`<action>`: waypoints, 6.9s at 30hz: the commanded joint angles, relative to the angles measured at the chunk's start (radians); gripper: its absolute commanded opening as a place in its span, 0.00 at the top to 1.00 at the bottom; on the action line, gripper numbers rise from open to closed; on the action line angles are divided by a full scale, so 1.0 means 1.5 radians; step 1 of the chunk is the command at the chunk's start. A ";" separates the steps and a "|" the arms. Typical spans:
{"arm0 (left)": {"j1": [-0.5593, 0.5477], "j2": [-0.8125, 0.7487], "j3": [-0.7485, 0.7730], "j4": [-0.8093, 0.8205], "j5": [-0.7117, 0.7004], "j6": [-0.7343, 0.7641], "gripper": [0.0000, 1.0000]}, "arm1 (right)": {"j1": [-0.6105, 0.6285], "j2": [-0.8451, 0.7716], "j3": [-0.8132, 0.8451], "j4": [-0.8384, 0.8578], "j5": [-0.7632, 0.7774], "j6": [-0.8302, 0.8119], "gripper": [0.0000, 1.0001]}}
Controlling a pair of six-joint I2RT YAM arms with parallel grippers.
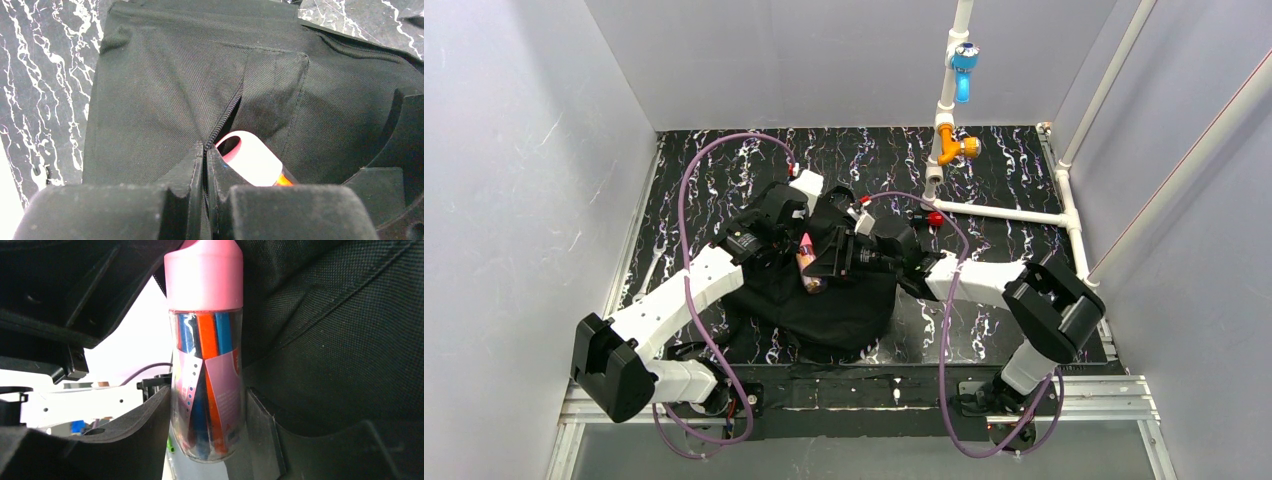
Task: Pack the student bag
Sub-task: Place the stationery in the student bag, then pick up the stationery from the center of the board, then place the stationery in the student bag.
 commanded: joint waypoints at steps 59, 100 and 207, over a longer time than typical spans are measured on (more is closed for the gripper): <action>0.005 -0.056 0.009 0.030 0.008 0.029 1.00 | 0.006 0.157 0.229 -0.037 0.125 -0.159 0.59; 0.005 -0.057 0.005 0.027 0.020 0.015 1.00 | -0.567 -0.262 0.058 -0.813 0.565 -0.289 0.02; 0.005 -0.129 -0.059 0.113 -0.065 -0.003 1.00 | -0.015 0.235 0.300 -0.061 0.077 -0.134 0.53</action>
